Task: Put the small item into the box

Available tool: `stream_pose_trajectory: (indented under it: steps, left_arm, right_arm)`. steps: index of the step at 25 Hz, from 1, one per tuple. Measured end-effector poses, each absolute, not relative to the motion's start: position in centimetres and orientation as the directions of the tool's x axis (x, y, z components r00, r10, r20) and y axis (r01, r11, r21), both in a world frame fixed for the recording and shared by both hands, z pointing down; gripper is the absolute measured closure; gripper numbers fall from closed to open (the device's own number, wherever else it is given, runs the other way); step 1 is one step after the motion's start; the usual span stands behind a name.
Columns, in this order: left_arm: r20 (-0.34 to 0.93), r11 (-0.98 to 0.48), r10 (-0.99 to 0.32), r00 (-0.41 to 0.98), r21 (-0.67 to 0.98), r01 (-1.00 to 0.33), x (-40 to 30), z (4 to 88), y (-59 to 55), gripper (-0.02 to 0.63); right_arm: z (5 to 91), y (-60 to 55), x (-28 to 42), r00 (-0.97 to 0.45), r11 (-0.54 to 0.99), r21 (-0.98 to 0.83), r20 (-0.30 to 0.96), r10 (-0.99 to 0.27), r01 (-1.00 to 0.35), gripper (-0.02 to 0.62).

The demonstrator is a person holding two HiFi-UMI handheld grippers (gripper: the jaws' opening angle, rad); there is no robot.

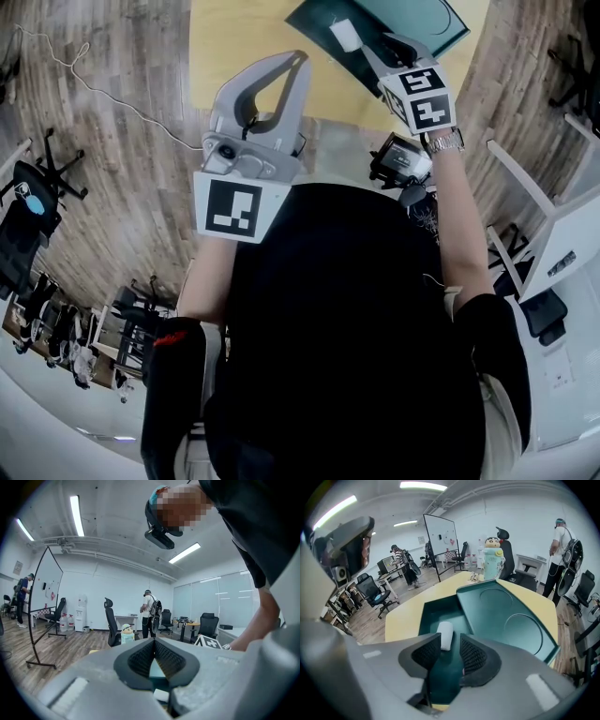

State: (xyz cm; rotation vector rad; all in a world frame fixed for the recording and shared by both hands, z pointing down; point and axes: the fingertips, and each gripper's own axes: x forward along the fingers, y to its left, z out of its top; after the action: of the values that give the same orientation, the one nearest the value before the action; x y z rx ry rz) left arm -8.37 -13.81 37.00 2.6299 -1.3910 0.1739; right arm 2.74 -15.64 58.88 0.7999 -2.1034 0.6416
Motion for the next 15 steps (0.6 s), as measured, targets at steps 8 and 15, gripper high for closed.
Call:
stream_pose_trajectory:
  steps: [8, 15]
  left_arm:
    - [0.153, -0.548, -0.821, 0.549, 0.054, -0.835, -7.9, 35.3, -12.1, 0.604]
    - [0.132, -0.541, -0.829, 0.543, 0.050, -0.839, -6.7, 33.7, -10.8, 0.604]
  right_arm:
    - [55.1, -15.5, 2.8, -0.534, 0.683, -0.154, 0.750, -0.389, -0.714, 0.525]
    - [51.9, -15.2, 4.6, -0.547, 0.686, -0.121, 0.708, -0.447, -0.717, 0.592]
